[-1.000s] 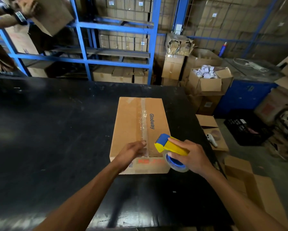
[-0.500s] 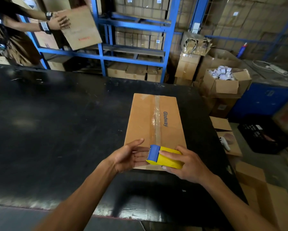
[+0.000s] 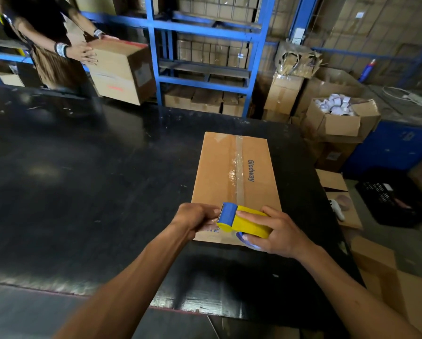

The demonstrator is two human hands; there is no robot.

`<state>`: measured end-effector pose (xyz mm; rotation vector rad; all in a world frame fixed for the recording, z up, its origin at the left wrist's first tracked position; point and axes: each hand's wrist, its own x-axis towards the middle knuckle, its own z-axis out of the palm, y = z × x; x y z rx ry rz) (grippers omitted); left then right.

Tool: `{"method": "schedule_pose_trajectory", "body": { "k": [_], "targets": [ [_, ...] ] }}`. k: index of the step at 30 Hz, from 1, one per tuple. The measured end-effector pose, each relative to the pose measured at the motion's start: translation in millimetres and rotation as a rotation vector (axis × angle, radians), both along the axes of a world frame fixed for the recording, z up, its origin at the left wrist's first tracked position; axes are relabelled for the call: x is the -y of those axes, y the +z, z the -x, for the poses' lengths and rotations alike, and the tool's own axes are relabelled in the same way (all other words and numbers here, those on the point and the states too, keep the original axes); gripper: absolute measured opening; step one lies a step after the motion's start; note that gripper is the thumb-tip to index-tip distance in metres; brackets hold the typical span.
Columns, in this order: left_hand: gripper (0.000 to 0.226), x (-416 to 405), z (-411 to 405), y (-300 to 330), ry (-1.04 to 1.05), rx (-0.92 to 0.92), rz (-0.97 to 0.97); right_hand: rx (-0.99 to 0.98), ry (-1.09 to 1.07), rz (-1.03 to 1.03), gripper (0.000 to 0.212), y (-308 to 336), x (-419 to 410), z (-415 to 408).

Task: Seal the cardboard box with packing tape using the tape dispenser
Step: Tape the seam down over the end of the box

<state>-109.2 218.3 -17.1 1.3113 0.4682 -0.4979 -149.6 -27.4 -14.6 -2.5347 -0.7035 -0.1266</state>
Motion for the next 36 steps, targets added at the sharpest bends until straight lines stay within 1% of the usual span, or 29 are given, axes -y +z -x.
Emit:
{"method": "schedule_pose_trajectory", "body": {
  "k": [3,6,8,11,13,16,18,20,26,31,36],
  "targets": [
    [0.014,-24.9,-8.9,0.8,0.077,0.049,-0.03,0.005,-0.037,0.079,0.062,6.7,23.6,-2.4],
    [0.016,-42.7,-11.5,-6.2,-0.019,0.16,-0.107,-0.002,-0.043,0.166,0.059,14.9,40.4,-2.5],
    [0.02,-40.4,-7.1,-13.8,-0.042,0.229,-0.119,0.024,-0.05,0.233,0.06,17.5,38.6,-3.5],
    [0.024,-32.6,2.7,-26.1,-0.003,0.307,-0.168,0.055,-0.02,0.353,0.06,15.3,29.7,-5.6],
    [0.023,-30.0,6.6,-35.7,0.064,0.342,-0.215,0.061,-0.001,0.417,0.061,11.8,23.1,-7.6],
    [0.017,-26.1,6.8,-48.4,0.169,0.357,-0.282,0.062,0.011,0.458,0.064,7.0,13.4,-11.4],
    [0.012,-26.8,4.9,-54.8,0.2,0.37,-0.327,0.05,0.011,0.483,0.064,4.8,11.1,-13.4],
    [0.012,-28.3,3.5,-59.6,0.212,0.374,-0.34,0.021,0.009,0.517,0.064,4.4,8.9,-16.3],
    [0.019,-28.0,3.9,-67.3,0.233,0.433,-0.494,0.001,-0.02,0.586,0.056,4.7,-8.1,-23.8],
    [0.024,-26.7,3.3,-74.1,0.237,0.456,-0.541,-0.045,-0.021,0.643,0.055,6.8,-19.4,-31.0],
    [0.039,-22.0,-1.0,-81.7,0.258,0.453,-0.536,-0.082,-0.023,0.694,0.056,9.5,-20.1,-33.0]
  ]
}}
